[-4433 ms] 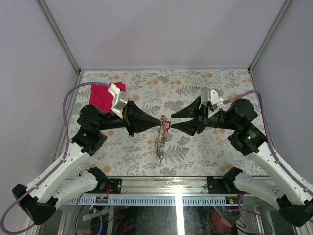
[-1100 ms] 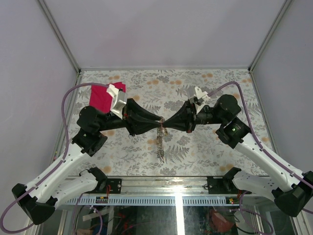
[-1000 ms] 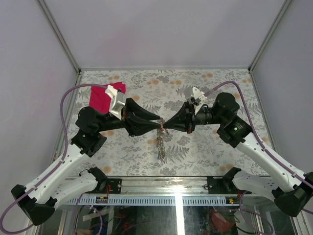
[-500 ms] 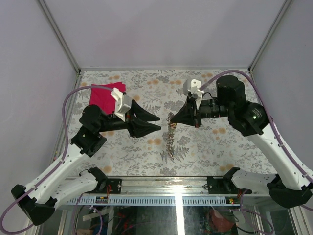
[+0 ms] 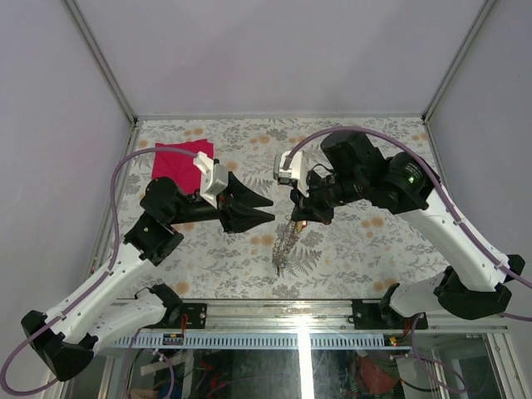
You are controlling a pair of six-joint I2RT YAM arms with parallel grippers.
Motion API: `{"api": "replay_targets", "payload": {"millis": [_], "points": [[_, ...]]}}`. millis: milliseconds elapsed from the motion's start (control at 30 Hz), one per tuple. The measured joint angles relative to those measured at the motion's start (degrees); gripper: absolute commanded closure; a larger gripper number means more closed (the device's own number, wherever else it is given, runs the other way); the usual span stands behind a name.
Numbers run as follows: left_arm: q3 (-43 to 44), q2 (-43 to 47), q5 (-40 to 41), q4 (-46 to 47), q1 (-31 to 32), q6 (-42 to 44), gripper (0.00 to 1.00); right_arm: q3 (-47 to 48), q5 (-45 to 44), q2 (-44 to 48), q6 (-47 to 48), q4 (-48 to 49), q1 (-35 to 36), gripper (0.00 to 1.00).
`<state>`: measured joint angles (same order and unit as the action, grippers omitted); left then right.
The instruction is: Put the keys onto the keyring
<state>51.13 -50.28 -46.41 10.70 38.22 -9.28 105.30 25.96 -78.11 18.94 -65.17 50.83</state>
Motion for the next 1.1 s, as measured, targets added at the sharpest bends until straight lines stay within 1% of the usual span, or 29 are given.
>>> {"api": "replay_targets", "payload": {"millis": [167,367,500,833,1100], "points": [[-1.1,-0.6,-0.9,0.2,0.0,0.1,0.66,5.4,-2.8,-2.7,0.6,-3.7,2.9,1.00],[-1.4,-1.6,-3.0,0.4,0.1,0.2,0.68,9.0,-3.1,-5.8,1.3,-5.9,5.6,1.00],[-1.4,-1.7,-4.3,0.4,0.5,0.6,0.70,9.3,-3.7,-7.2,1.6,-6.3,6.5,1.00],[-1.4,-1.7,-6.2,0.2,0.8,2.8,0.71,9.9,-4.3,-7.5,1.7,-6.1,7.4,1.00],[-1.4,-2.3,-7.2,-0.2,1.2,4.0,0.75,9.9,-4.3,-7.5,1.7,-5.5,7.6,1.00]]}}
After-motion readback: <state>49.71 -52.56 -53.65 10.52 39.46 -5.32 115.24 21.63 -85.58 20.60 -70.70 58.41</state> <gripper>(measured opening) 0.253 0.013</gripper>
